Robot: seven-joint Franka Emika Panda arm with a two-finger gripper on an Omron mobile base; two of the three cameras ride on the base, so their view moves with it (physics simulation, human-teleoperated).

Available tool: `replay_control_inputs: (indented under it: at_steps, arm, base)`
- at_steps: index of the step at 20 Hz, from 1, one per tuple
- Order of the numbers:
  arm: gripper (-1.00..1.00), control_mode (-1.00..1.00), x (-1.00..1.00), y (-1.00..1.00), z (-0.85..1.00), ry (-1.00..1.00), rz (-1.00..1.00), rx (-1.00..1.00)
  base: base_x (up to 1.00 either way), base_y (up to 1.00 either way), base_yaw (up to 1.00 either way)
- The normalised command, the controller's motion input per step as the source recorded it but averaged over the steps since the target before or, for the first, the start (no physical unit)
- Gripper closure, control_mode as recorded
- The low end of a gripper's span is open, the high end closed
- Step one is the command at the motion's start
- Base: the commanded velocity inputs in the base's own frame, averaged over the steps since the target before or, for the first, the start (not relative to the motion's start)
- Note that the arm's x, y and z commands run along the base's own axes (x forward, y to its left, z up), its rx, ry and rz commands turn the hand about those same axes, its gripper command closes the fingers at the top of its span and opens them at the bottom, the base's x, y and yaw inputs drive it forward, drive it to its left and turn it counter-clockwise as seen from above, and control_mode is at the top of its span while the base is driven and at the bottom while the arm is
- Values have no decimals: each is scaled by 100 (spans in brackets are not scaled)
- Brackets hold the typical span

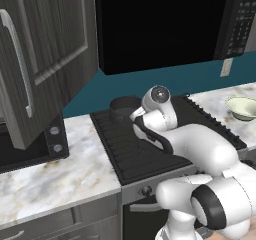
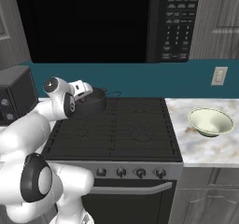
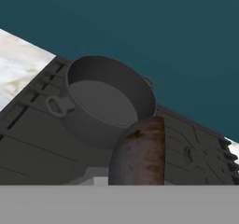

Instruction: Open the cabinet and move the ladle to the pot. Then close the cabinet.

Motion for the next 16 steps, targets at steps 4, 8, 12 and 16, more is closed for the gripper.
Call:
replay_control_inputs:
  at_steps: [4,8,12,16]
  arm:
    - [100,-100,29,4,-13,0,-1,0]
    - [100,-100,24,2,-4,0,-2,0]
    - [100,-100,21,6,-7,0,-1,0]
    - [100,-100,20,4,-9,0,-1,0]
  base:
    - [0,0,0]
    - [0,0,0]
    - [0,0,0]
    - [0,0,0]
